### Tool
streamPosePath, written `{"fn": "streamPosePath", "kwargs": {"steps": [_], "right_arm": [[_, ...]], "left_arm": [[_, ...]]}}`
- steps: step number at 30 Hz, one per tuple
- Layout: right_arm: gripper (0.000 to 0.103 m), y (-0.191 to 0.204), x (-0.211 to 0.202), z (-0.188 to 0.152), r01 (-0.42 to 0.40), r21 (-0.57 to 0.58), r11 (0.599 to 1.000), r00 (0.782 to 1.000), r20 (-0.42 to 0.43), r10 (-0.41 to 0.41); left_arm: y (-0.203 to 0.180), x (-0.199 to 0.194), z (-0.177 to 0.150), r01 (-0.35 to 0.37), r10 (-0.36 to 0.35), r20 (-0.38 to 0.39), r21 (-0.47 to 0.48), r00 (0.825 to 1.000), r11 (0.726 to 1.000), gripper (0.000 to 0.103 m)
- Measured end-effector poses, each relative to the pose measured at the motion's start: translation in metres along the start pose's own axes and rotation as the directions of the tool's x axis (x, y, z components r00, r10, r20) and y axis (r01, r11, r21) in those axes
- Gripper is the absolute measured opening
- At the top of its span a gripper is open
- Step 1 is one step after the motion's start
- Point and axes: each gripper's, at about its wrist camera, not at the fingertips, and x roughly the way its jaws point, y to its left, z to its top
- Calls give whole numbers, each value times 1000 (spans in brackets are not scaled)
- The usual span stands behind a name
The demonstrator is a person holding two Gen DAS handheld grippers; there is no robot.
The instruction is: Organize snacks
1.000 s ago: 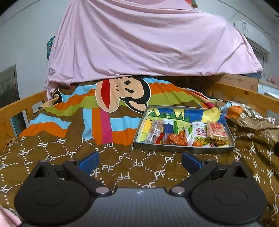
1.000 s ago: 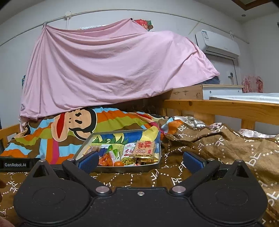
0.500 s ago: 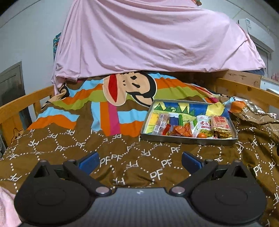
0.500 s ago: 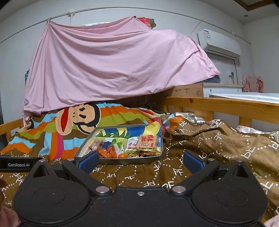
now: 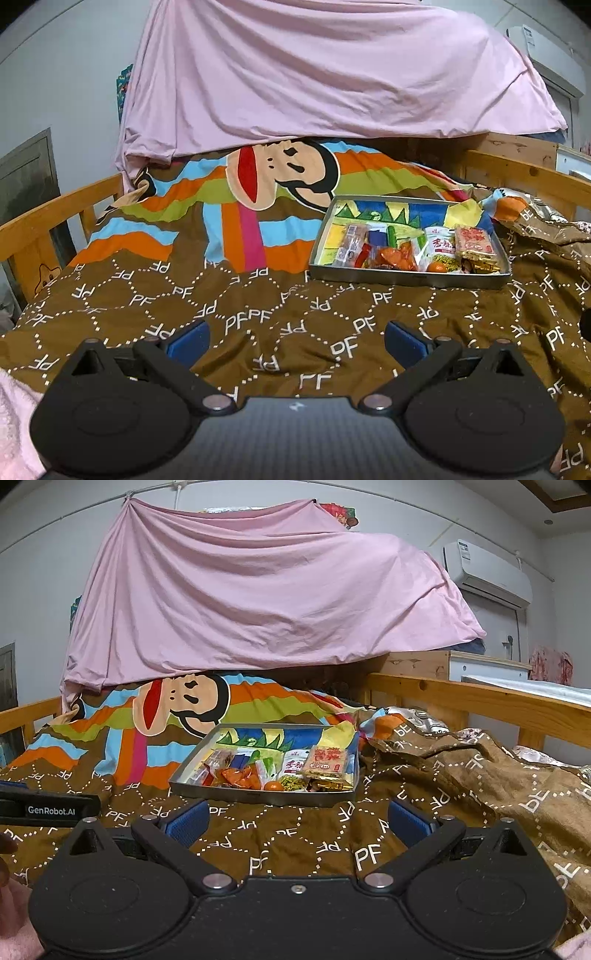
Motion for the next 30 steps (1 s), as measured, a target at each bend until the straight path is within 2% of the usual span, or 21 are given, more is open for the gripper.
{"fn": "streamPosePath", "kwargs": {"steps": [11, 19, 30], "right_arm": [[102, 12, 16, -5, -41, -36, 999, 995, -94, 37], [102, 13, 37, -9, -60, 18, 998, 982, -181, 62], [102, 3, 70, -7, -55, 72, 996, 967, -243, 71]], "left_arm": [[-1, 9, -1, -17, 17, -14, 10, 1000, 1000, 103], [-6, 17, 0, -23, 24, -49, 23, 999, 999, 103], [-16, 42, 6, -44, 48, -110, 37, 993, 998, 103]]}}
